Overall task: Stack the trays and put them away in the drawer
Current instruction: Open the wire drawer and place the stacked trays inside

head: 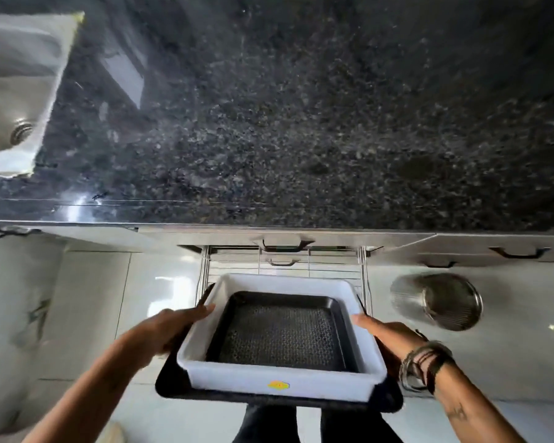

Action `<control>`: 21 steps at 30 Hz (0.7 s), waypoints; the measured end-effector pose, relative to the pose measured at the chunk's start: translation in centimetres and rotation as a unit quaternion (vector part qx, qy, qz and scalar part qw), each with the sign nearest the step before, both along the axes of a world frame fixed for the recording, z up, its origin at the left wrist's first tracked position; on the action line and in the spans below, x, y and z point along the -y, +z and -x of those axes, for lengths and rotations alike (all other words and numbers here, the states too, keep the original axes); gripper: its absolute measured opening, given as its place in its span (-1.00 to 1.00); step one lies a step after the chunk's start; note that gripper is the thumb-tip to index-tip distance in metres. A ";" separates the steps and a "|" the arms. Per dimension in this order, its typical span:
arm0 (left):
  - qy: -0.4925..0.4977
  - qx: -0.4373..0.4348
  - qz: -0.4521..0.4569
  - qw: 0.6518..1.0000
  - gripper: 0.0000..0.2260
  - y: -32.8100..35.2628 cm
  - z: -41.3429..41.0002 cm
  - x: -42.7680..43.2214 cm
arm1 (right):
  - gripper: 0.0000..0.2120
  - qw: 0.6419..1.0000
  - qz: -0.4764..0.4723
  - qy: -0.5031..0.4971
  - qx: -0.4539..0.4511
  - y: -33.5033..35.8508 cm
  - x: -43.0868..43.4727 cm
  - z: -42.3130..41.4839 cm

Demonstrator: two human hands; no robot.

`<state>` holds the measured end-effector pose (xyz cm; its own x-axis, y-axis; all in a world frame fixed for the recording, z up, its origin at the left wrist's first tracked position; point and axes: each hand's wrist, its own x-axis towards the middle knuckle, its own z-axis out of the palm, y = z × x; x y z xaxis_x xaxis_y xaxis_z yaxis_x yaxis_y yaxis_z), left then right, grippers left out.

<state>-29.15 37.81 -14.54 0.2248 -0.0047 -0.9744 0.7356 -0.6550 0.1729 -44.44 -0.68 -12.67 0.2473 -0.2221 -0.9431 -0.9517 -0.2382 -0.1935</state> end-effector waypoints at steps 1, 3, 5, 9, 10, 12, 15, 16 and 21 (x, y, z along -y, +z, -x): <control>0.010 0.005 0.016 1.000 -0.29 -2.6 -0.2 0.1 | -0.08 1.000 0.011 -0.006 -0.001 -2.5 -0.5 -0.4; 0.025 0.025 0.032 0.999 -0.46 -7.7 -0.9 0.9 | -0.42 0.998 0.034 -0.032 0.029 -7.2 -1.3 -1.8; 0.055 0.045 0.036 0.997 -0.54 -13.7 -2.2 1.7 | -0.47 0.995 0.048 -0.036 0.074 -13.3 -1.5 -3.0; 0.061 0.071 0.059 0.994 -0.82 -23.8 -4.1 3.2 | -0.49 0.995 0.033 0.011 0.093 -24.5 -0.4 -4.5; 0.049 0.081 0.055 0.994 -0.84 -25.9 -4.2 3.4 | -0.49 0.996 0.030 0.015 0.088 -26.8 -0.2 -4.7; 0.046 0.091 0.043 0.994 -0.88 -29.1 -3.6 3.7 | -0.52 0.998 0.032 0.009 0.061 -30.3 0.2 -4.3; 0.030 0.103 0.025 0.994 -0.87 -31.1 -2.2 3.9 | -0.62 0.998 0.026 0.028 0.046 -32.9 0.1 -2.9; 0.028 0.117 0.010 0.993 -0.92 -31.0 -1.8 3.9 | -0.60 0.998 0.021 0.024 0.059 -33.3 -0.1 -2.5; 0.011 0.198 -0.158 0.967 -0.22 -25.4 0.6 5.2 | -0.53 0.970 0.203 -0.034 0.126 -27.3 -3.2 -1.4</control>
